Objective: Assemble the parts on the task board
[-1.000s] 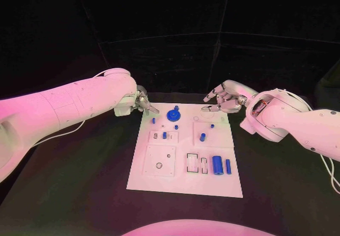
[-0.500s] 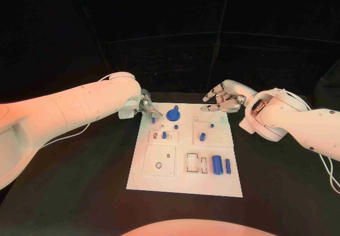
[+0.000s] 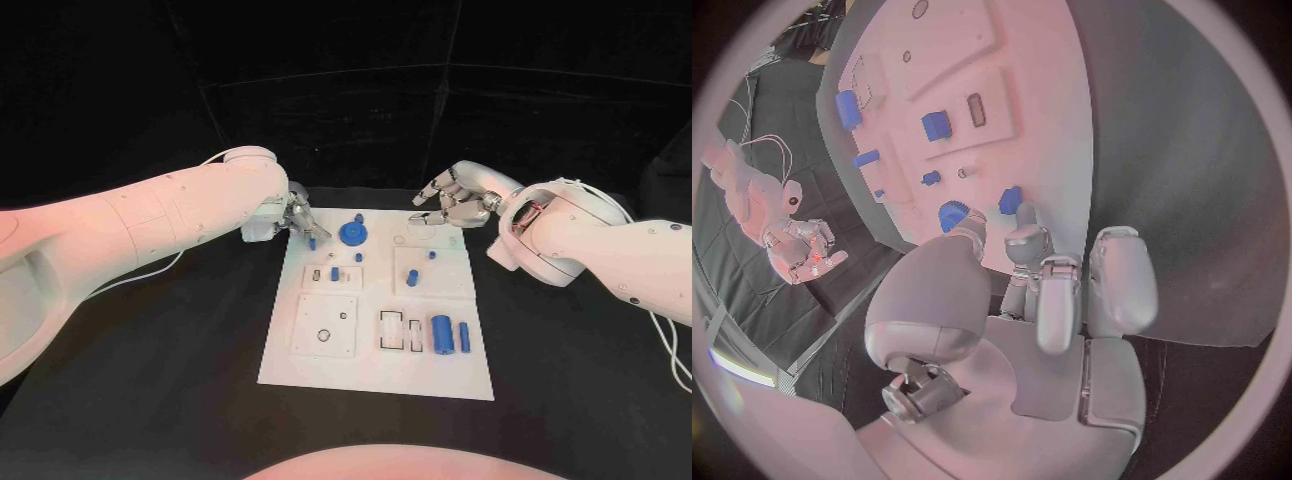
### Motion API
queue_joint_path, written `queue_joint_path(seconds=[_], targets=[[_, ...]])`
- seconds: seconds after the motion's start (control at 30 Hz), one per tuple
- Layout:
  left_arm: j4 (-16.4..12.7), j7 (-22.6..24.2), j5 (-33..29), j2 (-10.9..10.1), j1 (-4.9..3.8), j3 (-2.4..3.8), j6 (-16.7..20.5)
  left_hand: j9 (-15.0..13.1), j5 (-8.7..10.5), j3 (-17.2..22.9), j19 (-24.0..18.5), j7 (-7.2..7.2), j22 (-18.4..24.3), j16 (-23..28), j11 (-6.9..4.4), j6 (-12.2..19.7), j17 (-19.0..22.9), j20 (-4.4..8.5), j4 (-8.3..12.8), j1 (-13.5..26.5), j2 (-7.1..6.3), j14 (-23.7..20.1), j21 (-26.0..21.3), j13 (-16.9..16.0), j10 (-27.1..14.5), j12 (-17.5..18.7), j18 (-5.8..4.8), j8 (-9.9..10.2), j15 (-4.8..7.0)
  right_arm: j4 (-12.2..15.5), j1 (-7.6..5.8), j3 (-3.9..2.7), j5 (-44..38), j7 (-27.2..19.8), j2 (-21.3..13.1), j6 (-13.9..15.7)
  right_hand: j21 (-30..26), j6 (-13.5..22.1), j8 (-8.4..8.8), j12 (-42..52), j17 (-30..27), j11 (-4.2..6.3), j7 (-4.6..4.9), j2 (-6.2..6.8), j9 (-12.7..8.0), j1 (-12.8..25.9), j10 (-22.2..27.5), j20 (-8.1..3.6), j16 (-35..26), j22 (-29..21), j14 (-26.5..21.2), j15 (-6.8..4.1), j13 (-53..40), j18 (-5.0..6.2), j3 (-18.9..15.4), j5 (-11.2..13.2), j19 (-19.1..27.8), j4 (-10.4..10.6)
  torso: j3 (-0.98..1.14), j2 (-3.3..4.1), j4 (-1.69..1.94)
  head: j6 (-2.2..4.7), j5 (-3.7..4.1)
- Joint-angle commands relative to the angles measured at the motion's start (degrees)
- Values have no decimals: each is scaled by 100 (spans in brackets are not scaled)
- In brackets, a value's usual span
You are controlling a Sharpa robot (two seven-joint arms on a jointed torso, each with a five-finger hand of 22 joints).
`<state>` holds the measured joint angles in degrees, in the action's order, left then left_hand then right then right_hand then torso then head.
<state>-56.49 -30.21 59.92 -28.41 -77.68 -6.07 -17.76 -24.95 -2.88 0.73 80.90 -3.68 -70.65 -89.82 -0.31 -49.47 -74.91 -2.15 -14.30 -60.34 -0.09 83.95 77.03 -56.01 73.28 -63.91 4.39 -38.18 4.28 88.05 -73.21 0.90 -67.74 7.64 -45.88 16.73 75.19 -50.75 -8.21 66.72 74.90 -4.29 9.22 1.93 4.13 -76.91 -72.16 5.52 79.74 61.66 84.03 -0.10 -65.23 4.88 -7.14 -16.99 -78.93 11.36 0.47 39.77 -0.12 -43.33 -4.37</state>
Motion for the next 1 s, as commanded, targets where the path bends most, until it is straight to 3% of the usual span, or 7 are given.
queue_joint_path(seconds=[0.03,0.53,0.63,0.8,1.0], targets=[[-18,11,48,-7,-7,3,-125,8,6,-38,11,3,-11,-18,-15,-65,-1509,-26,16,-88,21,605,18,-10,9,-27,-13,12,-32,1,-11,-3,9,-42,3,36,-23,54,-30,35,5,11,5,-18,-5,-30,23,-8,-28,-8,266,-39,0,47,-20,-23,18,27,0,0,-4,-6,0],[-85,-23,48,-33,-7,3,-152,24,5,-55,8,21,-6,-18,-32,-119,-1509,-16,118,-287,107,605,5,6,10,-25,-11,-19,-20,-12,-11,-3,9,-26,9,15,-30,59,-51,44,9,16,1,-32,-5,-118,30,-13,-35,-11,268,-44,6,47,-50,-178,13,29,2,3,-8,-20,-10],[-89,-21,48,-36,-7,3,-134,31,4,-14,5,25,-3,-18,-35,-122,-1509,-11,176,-391,174,605,-1,15,7,-21,-10,-24,-16,-14,-11,-3,9,-26,9,17,-31,61,-53,46,8,17,0,-26,-5,-138,30,-14,-37,-12,268,-45,5,47,-56,-190,12,22,1,1,-6,-3,-9],[-98,-20,48,-41,-7,3,-91,48,2,137,3,33,-1,-18,-47,-113,-1509,-6,335,-641,305,605,-9,28,1,-14,-9,-24,-9,-15,-11,-3,9,-24,10,20,-32,59,-57,47,12,18,-1,-23,-4,-157,30,-14,-35,-13,269,-46,6,47,-58,-199,12,13,3,2,-9,-12,-7],[-113,47,48,-45,-7,3,32,82,-2,576,5,87,-8,-18,-97,-80,-1509,26,776,-1223,437,605,-15,39,-16,5,-7,-4,32,-19,-11,-3,9,-26,11,23,-31,58,-59,49,10,19,-2,-23,-4,-169,29,-14,-37,-11,269,-46,5,47,-58,-207,10,9,1,2,-4,-26,-1]])
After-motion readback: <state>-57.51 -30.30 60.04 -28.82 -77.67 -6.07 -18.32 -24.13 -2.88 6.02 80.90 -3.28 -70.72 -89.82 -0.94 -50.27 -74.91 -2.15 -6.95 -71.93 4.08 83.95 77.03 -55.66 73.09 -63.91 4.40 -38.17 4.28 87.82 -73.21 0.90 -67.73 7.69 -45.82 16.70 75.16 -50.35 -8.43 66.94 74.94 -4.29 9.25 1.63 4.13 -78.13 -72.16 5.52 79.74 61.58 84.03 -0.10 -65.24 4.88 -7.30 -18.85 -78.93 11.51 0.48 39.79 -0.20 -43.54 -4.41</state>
